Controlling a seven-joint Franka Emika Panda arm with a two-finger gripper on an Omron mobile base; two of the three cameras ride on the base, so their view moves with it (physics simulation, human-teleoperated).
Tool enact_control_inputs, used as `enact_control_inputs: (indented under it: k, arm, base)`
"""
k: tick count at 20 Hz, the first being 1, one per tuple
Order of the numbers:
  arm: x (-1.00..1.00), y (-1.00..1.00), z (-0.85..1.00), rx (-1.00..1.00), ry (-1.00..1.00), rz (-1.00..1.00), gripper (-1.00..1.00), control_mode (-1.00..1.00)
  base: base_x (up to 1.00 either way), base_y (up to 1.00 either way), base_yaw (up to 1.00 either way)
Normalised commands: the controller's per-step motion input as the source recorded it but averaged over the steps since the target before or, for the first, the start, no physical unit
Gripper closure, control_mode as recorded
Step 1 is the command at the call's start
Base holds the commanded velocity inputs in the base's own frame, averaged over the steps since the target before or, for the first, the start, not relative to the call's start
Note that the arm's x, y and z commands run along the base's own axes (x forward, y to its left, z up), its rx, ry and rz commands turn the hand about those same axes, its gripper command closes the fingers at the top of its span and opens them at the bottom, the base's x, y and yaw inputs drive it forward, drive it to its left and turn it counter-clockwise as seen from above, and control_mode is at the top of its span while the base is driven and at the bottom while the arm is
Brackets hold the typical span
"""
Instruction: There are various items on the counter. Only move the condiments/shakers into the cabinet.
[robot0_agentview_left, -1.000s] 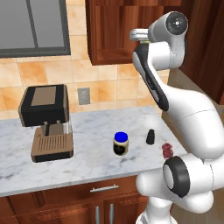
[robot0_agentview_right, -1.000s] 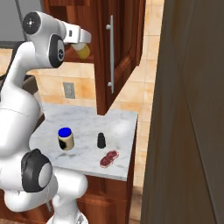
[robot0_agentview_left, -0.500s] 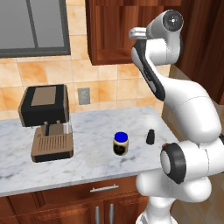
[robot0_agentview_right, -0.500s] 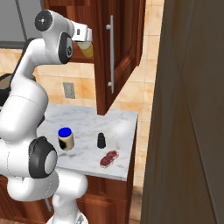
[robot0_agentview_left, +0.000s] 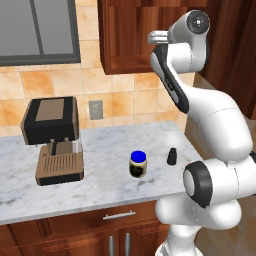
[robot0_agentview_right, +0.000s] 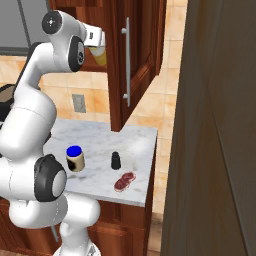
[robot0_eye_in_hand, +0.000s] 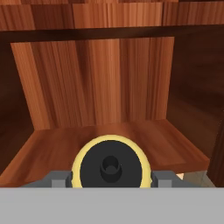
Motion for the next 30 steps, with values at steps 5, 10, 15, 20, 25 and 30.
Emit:
enact_control_inputs:
  k: [5,10,15,20,25,30]
  arm:
    - [0.0,0.0,-0.04,0.0,0.0,0.0,1.0,-1.0]
    - [0.15,0.0,-0.09,0.0,0.0,0.0,1.0,-1.0]
    - [0.21,0.0,-0.27,0.0,0.0,0.0,1.0,-1.0]
    - [0.33,0.0,-0.18,0.0,0.0,0.0,1.0,-1.0]
    - [0.07,0.0,0.01,0.0,0.0,0.0,1.0,-1.0]
    - [-0.02,0.0,0.11,0.0,-0.01,0.0,1.0,-1.0]
  base:
    - [0.0,0.0,0.0]
    - [0.0,0.0,0.0]
    - [0.0,0.0,0.0]
    - [0.0,0.0,0.0]
    - [0.0,0.0,0.0]
    - [0.0,0.0,0.0]
